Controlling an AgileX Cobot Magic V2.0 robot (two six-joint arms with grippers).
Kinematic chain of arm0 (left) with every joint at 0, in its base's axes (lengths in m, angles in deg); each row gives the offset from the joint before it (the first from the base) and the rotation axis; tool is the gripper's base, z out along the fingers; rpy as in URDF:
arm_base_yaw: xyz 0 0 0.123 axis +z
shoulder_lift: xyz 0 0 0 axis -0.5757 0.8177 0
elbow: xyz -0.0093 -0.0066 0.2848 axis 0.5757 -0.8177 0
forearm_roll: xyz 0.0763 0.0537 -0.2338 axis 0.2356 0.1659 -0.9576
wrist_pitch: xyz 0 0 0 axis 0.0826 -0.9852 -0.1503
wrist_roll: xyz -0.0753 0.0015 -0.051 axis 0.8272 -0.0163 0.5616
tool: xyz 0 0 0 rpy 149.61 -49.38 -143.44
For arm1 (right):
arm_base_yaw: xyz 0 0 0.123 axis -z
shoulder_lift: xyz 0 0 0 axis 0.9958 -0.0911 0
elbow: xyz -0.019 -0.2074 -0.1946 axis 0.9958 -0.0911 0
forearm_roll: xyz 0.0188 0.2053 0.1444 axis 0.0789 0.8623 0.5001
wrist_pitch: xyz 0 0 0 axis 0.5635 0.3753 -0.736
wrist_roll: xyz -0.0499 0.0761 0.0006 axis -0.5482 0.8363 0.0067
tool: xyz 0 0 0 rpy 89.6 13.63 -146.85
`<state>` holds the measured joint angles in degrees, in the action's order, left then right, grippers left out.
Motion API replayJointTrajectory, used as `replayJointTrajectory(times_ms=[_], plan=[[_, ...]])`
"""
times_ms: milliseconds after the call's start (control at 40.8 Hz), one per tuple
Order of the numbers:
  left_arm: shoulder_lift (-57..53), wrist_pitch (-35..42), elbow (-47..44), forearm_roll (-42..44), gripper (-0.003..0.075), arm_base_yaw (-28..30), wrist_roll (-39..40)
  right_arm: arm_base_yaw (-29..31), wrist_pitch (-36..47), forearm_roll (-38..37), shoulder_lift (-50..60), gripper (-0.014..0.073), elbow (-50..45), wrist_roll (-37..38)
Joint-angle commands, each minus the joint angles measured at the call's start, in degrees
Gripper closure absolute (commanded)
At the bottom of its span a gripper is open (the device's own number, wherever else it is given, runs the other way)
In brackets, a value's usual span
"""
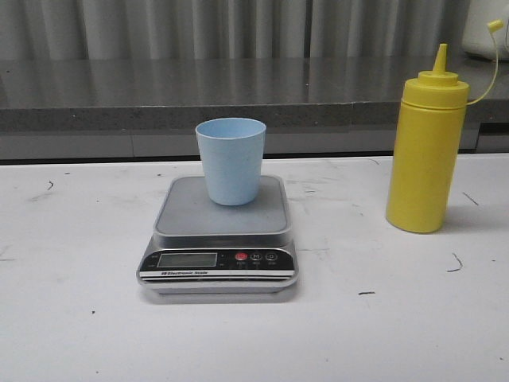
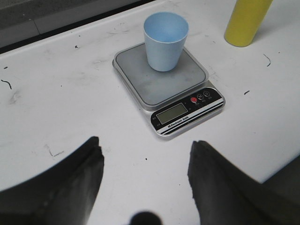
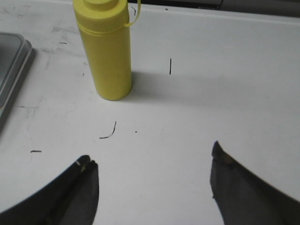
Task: Pour seasoning into cup on scale with both arms
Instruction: 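Open the left gripper and lift it away from the cup, then reach the right gripper to the yellow squeeze bottle and grasp it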
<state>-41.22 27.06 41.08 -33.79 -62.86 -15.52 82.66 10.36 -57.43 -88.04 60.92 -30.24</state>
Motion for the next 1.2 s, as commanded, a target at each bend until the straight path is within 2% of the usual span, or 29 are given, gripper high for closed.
replayJointTrajectory(times_ms=[0,172,392,490,833,980,1176], plan=[[-0.01,4.18,1.55,-0.67,0.0321,-0.44,0.15,0.39,6.31,0.32,-0.28,0.0071,2.02,-0.43],[-0.01,4.18,1.55,-0.67,0.0321,-0.44,0.15,-0.29,8.31,0.86,-0.59,0.0071,2.02,-0.43],[-0.01,4.18,1.55,-0.67,0.0321,-0.44,0.15,-6.93,11.0,0.86,-4.47,0.0011,2.02,-1.52],[-0.01,4.18,1.55,-0.67,0.0321,-0.44,0.15,-9.26,12.4,0.8,-7.75,0.0013,2.02,-1.64],[-0.01,4.18,1.55,-0.67,0.0321,-0.44,0.15,-9.52,23.19,4.78,-19.61,0.0013,0.68,-0.11],[-0.01,4.18,1.55,-0.67,0.0321,-0.44,0.15,-9.52,35.55,4.78,-23.58,0.0013,-5.44,-0.11],[-0.01,4.18,1.55,-0.67,0.0321,-0.44,0.15,-9.52,58.67,4.71,-29.54,0.0013,-14.09,2.51]])
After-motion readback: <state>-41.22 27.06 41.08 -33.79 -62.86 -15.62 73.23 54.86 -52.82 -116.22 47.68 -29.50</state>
